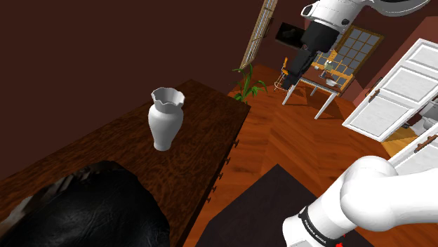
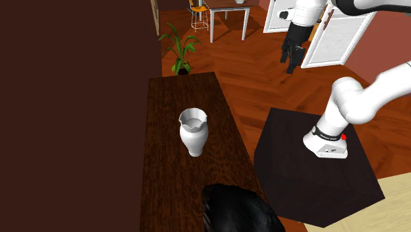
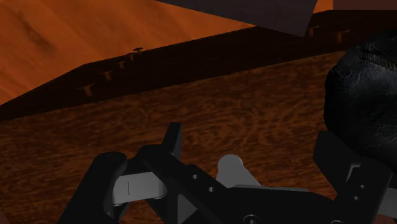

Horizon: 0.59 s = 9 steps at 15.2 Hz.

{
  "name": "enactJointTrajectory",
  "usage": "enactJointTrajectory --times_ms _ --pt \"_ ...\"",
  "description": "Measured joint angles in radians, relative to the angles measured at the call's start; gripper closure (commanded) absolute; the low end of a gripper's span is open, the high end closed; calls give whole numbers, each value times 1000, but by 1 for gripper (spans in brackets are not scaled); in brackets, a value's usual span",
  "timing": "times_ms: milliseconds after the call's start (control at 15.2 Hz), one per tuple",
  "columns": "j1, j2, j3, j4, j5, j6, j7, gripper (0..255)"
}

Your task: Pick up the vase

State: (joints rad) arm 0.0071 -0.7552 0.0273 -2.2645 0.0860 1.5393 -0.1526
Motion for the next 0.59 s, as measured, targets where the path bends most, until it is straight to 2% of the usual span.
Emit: enactJointTrajectory --times_ms 198,594 --pt "1 39 3 4 10 28 6 0" --pt "7 252 11 74 50 143 22 0"
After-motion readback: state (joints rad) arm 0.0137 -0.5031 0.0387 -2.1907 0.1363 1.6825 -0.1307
